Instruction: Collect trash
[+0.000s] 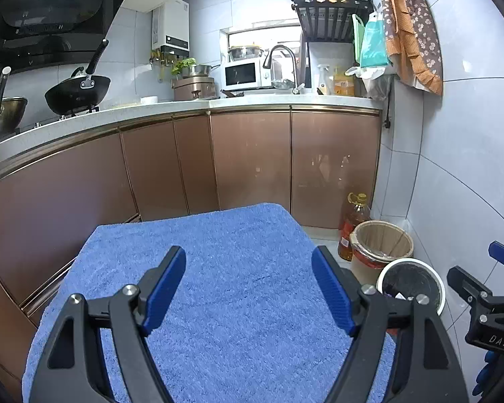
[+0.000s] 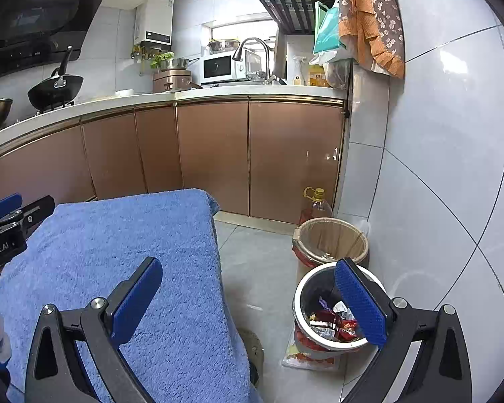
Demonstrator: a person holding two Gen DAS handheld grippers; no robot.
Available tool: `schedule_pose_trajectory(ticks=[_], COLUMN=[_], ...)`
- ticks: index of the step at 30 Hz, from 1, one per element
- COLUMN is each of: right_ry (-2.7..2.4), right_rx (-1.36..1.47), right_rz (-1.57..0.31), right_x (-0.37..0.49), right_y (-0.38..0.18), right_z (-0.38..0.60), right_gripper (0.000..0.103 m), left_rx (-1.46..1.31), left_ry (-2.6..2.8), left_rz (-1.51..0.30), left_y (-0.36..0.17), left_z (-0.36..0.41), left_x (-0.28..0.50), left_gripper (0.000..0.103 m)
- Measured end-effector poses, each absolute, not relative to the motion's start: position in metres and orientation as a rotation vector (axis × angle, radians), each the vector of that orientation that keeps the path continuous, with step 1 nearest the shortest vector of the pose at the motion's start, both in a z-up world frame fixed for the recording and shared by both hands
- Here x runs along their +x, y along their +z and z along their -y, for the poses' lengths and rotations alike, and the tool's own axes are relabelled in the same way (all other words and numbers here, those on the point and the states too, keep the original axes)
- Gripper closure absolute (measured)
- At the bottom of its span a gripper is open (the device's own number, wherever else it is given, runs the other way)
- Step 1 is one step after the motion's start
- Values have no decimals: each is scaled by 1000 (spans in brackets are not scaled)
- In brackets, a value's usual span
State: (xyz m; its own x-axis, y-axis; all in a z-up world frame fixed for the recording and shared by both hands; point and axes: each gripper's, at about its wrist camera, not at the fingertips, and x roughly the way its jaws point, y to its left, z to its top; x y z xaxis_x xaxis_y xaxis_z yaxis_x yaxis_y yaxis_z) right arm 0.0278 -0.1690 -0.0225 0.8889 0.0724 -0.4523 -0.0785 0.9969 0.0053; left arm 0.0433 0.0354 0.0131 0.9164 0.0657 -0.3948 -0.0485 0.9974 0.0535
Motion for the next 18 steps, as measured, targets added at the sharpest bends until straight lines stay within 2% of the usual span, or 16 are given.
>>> schedule_pose_trajectory(ticks=[18], right_ry=[62], right_rx=[-6], right_rz=[-453], right_x=[23], right_y=[-21], right_z=[169], right_gripper=[0], left_rx=[45], left_ry=[43], left_rz=[-401], left_y=[16], left_z=[-34], left_x=[38], left_gripper=[27])
